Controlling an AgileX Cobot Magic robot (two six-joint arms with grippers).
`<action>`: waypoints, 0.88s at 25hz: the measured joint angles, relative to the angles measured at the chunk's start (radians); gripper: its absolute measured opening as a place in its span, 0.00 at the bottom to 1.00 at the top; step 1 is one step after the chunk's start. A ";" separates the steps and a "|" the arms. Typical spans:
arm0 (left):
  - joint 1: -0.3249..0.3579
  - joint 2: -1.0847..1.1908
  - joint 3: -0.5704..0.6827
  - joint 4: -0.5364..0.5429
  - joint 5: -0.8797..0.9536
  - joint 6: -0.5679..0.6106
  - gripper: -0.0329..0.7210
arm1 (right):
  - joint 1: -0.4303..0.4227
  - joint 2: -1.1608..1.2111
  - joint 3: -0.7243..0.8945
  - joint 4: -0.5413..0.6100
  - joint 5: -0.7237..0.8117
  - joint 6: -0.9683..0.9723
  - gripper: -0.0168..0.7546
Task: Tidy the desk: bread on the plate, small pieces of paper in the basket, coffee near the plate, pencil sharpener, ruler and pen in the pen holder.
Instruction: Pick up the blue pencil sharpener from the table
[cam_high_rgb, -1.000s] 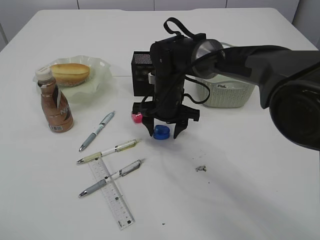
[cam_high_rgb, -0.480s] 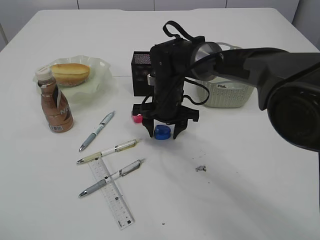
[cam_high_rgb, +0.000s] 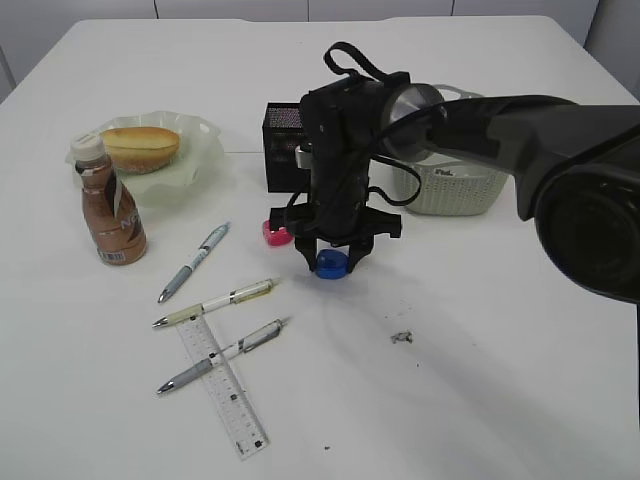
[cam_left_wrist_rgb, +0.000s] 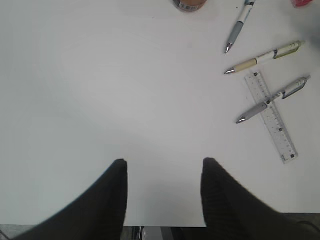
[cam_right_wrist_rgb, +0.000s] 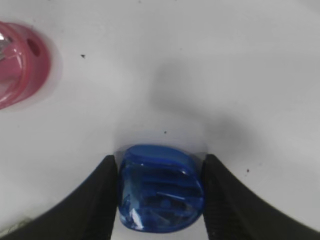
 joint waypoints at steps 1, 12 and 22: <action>0.000 0.000 0.000 0.000 0.000 0.000 0.51 | 0.000 0.000 0.000 0.000 0.002 0.000 0.48; 0.000 0.000 0.000 0.000 0.001 0.000 0.50 | 0.000 0.008 -0.056 -0.002 0.051 -0.054 0.47; 0.000 0.000 0.000 0.000 0.001 0.000 0.49 | 0.008 0.008 -0.202 -0.032 0.115 -0.221 0.47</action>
